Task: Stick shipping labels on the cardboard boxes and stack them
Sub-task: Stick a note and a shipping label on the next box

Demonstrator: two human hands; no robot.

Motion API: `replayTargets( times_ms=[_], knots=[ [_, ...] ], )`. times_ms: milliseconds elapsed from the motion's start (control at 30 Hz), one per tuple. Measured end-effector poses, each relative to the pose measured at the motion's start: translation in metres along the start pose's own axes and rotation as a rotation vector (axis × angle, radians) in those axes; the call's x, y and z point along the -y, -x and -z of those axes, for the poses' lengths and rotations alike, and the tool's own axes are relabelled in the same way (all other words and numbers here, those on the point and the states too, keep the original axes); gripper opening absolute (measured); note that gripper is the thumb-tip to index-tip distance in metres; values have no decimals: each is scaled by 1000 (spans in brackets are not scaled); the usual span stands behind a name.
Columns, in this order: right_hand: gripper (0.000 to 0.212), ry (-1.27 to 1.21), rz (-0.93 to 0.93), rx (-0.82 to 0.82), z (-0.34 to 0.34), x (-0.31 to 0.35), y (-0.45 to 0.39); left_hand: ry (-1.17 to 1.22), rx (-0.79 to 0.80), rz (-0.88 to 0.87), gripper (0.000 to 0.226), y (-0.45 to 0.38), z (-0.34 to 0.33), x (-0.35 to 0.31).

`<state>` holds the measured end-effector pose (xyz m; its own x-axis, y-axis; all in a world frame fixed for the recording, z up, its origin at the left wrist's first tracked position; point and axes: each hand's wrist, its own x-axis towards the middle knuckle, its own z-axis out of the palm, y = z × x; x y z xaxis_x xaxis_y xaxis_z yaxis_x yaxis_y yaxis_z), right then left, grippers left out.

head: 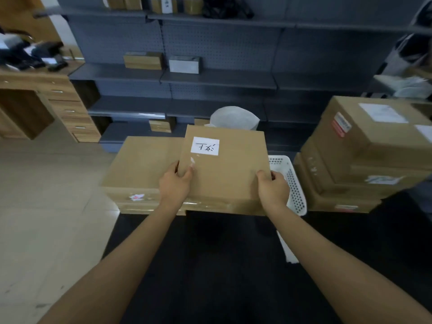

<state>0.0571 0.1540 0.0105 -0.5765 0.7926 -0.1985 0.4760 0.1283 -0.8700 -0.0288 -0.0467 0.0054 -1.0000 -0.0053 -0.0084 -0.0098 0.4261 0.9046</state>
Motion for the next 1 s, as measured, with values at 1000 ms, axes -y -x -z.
replayTargets(
  times_ms=[1000],
  knots=[
    [53,172,-184,214,32,-203,72,-156,197,259,58,177,-47,149]
  ],
)
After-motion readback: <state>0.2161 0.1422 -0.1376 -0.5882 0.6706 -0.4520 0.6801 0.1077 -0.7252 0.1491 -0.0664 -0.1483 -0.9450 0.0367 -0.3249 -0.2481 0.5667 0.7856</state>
